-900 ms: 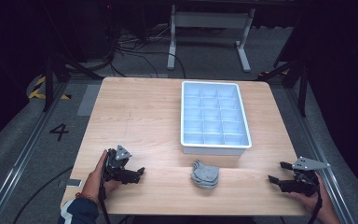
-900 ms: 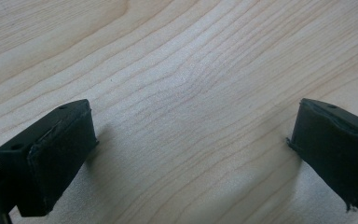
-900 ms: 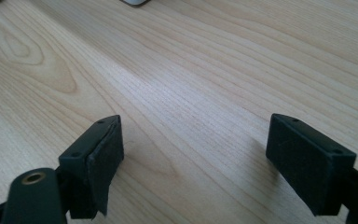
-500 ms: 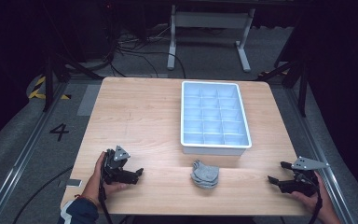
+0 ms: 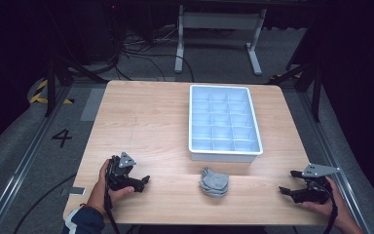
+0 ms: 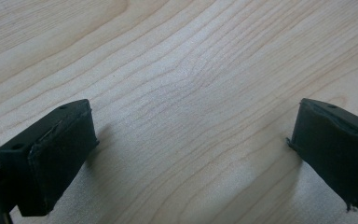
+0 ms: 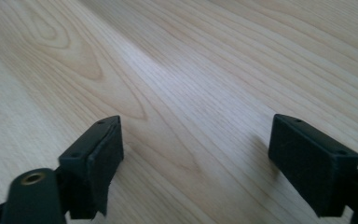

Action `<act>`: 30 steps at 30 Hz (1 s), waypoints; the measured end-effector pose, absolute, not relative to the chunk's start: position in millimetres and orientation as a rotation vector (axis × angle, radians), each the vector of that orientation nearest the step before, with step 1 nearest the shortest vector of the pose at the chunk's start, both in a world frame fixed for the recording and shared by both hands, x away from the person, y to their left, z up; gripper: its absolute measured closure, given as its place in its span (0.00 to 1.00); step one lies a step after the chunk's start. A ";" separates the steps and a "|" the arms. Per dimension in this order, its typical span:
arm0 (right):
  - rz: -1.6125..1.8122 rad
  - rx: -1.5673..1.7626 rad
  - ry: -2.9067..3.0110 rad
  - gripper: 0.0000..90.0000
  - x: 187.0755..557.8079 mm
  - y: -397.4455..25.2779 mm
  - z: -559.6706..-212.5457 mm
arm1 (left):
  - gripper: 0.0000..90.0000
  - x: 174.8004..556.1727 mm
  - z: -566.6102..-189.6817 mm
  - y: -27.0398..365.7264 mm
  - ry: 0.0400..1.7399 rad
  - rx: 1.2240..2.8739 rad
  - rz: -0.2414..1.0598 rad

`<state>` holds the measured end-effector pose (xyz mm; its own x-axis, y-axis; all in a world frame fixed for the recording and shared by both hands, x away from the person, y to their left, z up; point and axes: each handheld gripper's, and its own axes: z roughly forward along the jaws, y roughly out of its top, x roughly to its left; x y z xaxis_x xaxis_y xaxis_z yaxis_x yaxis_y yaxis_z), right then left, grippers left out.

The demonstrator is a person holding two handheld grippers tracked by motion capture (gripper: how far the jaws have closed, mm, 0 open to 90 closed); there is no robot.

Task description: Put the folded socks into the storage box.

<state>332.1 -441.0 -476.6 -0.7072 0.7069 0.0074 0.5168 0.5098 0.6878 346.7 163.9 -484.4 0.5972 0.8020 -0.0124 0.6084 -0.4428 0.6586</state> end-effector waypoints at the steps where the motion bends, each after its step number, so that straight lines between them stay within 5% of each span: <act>1: 1.025 1.030 2.496 0.23 333.0 -439.1 -475.4 | 0.00 346.6 -484.4 163.9 1.112 2.199 0.400; 30: 1.175 0.567 2.682 0.40 347.3 -277.9 -443.2 | 0.00 346.7 -484.3 164.0 1.110 2.201 0.401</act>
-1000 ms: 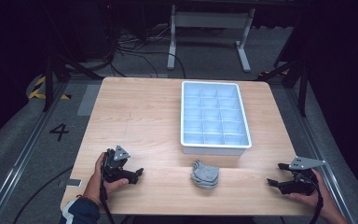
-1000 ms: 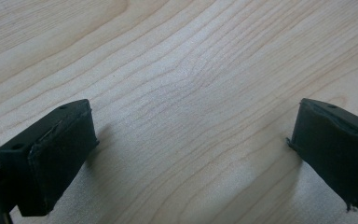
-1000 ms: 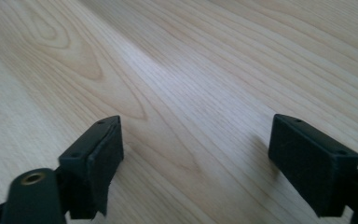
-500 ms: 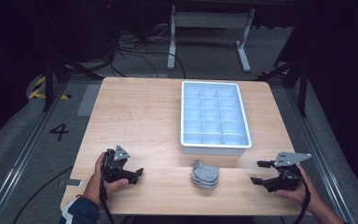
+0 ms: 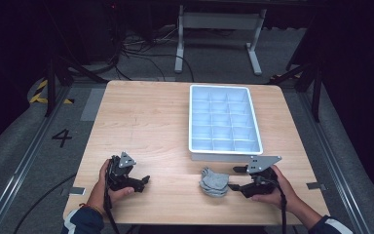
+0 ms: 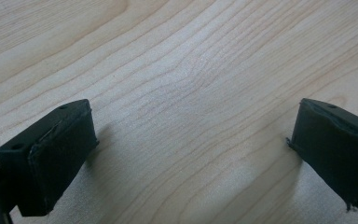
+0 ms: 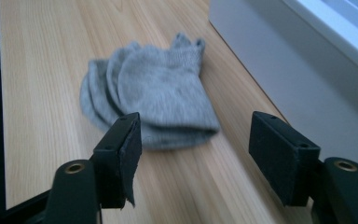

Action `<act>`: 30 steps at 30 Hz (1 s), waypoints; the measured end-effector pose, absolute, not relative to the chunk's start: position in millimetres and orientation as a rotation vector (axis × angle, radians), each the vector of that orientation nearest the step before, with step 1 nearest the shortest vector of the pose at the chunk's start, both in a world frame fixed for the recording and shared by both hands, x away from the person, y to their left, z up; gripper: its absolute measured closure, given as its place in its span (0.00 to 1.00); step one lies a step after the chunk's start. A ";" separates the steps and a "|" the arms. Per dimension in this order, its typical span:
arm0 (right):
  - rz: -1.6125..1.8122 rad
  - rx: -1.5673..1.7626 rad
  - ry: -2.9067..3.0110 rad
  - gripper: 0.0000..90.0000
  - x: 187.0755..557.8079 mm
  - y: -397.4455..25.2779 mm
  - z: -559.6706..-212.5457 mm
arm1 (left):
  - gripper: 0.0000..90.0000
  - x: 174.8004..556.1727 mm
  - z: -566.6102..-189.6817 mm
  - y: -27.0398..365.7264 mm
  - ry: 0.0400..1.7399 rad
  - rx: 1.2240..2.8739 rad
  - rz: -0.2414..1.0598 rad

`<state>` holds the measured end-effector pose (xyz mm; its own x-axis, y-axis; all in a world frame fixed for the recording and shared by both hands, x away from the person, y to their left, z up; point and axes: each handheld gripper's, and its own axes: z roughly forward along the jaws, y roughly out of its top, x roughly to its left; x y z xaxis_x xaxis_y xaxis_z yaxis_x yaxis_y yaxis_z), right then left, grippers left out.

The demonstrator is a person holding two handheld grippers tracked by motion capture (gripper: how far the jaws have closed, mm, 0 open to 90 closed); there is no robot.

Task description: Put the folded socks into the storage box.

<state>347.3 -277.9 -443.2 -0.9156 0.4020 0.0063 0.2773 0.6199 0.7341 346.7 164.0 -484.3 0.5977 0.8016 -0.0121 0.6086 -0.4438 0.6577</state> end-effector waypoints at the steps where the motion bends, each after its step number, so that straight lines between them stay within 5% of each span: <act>1: 1.178 0.562 2.685 0.40 347.9 -273.9 -443.4 | 0.00 346.7 -484.4 164.0 1.110 2.200 0.402; 13: 1.132 0.529 2.719 0.41 363.2 -233.8 -459.5 | 0.00 346.5 -484.4 163.9 1.110 2.200 0.402; 26: 1.109 0.561 2.812 0.30 368.1 -229.6 -471.6 | 0.00 346.5 -484.3 164.1 1.108 2.203 0.403; 30: 1.140 0.502 2.871 0.56 364.4 -228.4 -469.7 | 0.00 346.4 -484.4 164.0 1.109 2.202 0.403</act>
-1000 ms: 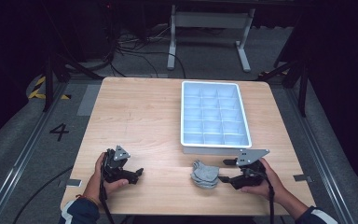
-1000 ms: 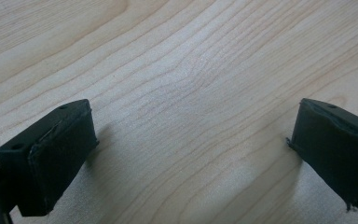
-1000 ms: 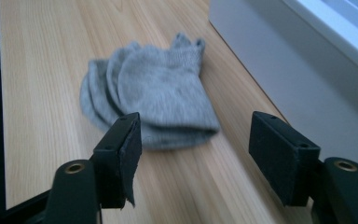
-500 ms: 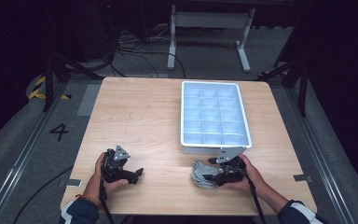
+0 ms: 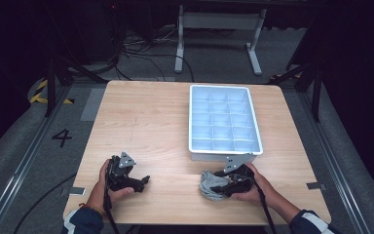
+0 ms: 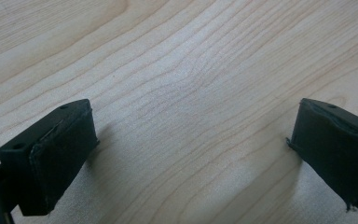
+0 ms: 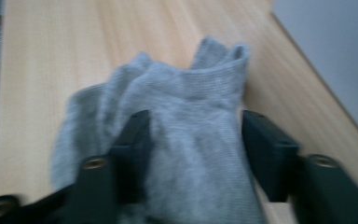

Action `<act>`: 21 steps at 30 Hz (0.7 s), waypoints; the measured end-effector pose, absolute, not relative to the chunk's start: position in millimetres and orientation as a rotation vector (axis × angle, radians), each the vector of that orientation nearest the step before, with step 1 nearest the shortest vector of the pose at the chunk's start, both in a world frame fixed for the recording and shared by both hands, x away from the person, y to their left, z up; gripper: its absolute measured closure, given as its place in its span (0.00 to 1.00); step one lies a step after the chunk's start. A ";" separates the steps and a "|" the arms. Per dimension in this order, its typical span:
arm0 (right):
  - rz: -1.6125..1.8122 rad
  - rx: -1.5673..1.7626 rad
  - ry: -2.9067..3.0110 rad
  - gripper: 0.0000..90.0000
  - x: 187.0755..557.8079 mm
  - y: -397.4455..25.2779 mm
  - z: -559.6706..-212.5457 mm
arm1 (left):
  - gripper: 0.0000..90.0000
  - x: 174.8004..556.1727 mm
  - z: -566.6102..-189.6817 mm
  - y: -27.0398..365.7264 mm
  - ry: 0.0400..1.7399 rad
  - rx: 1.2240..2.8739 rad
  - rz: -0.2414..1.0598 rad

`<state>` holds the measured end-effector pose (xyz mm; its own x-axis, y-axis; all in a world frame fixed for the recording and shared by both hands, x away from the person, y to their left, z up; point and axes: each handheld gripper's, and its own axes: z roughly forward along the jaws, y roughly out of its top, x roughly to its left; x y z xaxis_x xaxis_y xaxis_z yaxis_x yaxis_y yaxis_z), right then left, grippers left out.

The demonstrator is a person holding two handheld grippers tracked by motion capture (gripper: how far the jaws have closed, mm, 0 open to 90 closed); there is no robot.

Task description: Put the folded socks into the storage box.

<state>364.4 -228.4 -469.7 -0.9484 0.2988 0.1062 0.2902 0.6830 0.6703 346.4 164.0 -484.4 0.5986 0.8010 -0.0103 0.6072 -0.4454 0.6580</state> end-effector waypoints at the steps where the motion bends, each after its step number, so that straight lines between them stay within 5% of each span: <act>1: 1.136 0.497 2.869 0.58 363.0 -227.9 -469.2 | 0.00 346.4 -484.4 164.0 1.109 2.202 0.403; 6: 1.132 0.395 2.874 0.80 355.2 -225.0 -466.5 | 0.00 346.5 -484.4 164.1 1.108 2.202 0.403; 21: 1.109 0.275 2.799 0.88 345.7 -230.5 -460.4 | 0.00 346.6 -484.4 163.9 1.109 2.199 0.402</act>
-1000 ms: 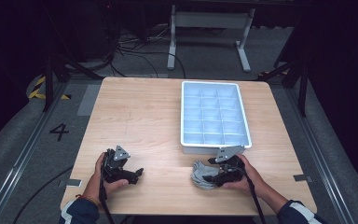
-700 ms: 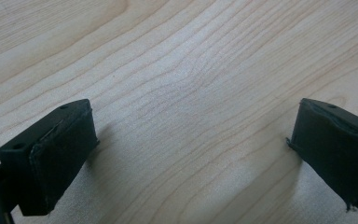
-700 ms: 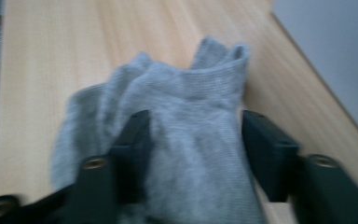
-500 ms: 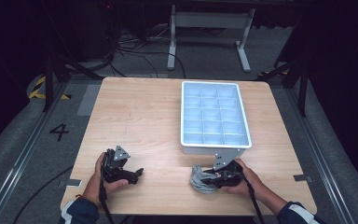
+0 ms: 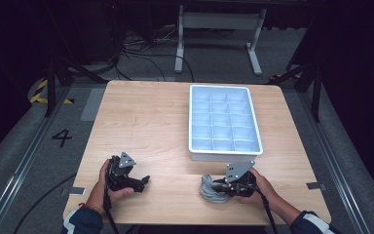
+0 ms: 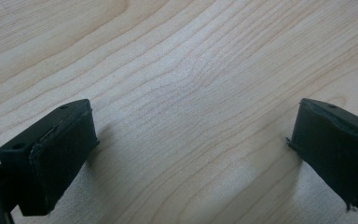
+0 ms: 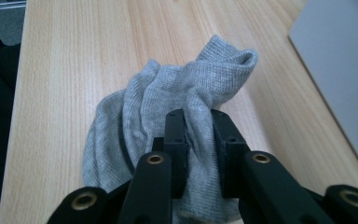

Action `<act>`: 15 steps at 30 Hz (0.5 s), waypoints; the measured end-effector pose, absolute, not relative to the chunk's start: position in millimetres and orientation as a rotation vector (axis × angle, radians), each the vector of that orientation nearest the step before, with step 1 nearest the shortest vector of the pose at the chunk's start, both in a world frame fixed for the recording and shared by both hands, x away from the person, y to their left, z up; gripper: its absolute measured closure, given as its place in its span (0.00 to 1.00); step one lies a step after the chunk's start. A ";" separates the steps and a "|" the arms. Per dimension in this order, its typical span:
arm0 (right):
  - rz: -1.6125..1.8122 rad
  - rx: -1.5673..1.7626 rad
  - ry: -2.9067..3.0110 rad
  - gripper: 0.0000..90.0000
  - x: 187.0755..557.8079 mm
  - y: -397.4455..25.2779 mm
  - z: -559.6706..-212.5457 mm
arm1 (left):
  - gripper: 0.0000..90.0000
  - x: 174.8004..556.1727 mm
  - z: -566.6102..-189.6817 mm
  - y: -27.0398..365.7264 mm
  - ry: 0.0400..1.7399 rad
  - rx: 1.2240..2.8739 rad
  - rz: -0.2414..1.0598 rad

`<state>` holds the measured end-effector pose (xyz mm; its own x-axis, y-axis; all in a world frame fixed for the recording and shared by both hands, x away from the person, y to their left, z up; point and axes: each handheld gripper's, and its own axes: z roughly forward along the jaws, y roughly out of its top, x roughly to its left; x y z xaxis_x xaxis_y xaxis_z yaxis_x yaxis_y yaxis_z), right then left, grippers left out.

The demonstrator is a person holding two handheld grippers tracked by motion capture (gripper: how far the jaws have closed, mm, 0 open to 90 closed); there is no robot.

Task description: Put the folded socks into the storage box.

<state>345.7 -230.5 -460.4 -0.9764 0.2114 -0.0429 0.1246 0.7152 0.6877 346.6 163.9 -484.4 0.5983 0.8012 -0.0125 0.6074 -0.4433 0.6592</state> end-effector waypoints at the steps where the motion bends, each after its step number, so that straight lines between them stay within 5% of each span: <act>1: 1.114 0.283 2.797 0.88 345.9 -231.7 -459.7 | 0.00 346.6 -484.4 163.9 1.109 2.200 0.402; 15: 1.165 0.290 2.729 0.89 345.4 -252.3 -443.7 | 0.00 346.5 -484.4 163.9 1.109 2.199 0.402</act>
